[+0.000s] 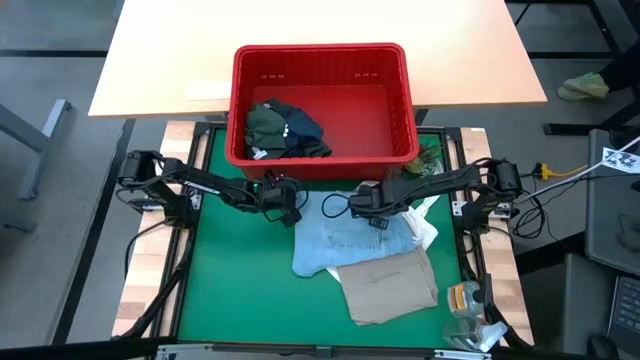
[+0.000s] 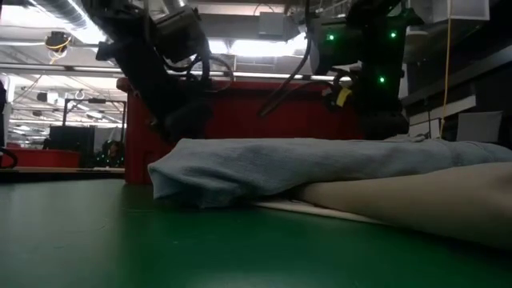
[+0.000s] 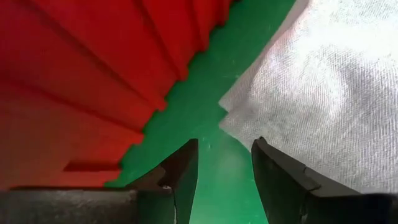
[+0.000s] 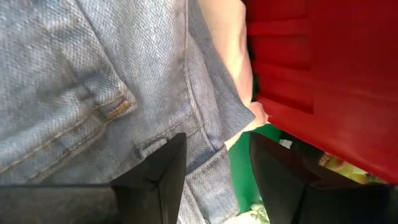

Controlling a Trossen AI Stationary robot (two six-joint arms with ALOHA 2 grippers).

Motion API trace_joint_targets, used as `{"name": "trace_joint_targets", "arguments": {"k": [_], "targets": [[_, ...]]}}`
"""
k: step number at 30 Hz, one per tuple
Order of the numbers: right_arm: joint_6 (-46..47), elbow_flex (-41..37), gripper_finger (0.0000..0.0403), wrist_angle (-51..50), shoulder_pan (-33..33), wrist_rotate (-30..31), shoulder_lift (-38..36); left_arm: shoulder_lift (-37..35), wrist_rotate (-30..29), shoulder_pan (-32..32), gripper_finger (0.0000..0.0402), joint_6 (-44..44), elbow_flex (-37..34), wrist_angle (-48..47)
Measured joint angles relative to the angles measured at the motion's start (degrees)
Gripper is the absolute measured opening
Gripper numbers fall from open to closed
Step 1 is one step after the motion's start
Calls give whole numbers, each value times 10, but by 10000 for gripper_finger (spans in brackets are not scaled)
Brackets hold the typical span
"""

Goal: Fold Laundry from Bin
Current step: Fold the light blue jeans

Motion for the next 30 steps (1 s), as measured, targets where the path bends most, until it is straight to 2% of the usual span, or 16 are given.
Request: {"name": "trace_joint_targets", "arguments": {"k": [7, 9, 12, 15, 18, 20, 24, 30], "targets": [[0, 85, 176, -118, 1, -2, 0, -1, 24, 0, 144, 47, 34, -9], [1, 114, 176, -148, 1, -26, 0, -2, 38, 0, 144, 62, 47, -10], [2, 152, 176, -169, 1, -93, 0, -2, 57, -1, 144, 77, 63, -10], [2, 176, 176, -174, 11, -195, 0, -2, 60, -3, 144, 92, 72, -10], [2, 182, 176, -170, 38, -290, 0, -2, 58, -6, 144, 111, 75, -10], [3, 182, 176, -169, 64, -326, 0, -2, 57, -7, 144, 117, 75, -10], [49, 182, 176, -168, 125, -322, 0, -2, 57, -7, 144, 121, 75, -10], [162, 182, 177, -161, 214, -257, 0, -2, 57, -7, 144, 156, 75, -10]]}}
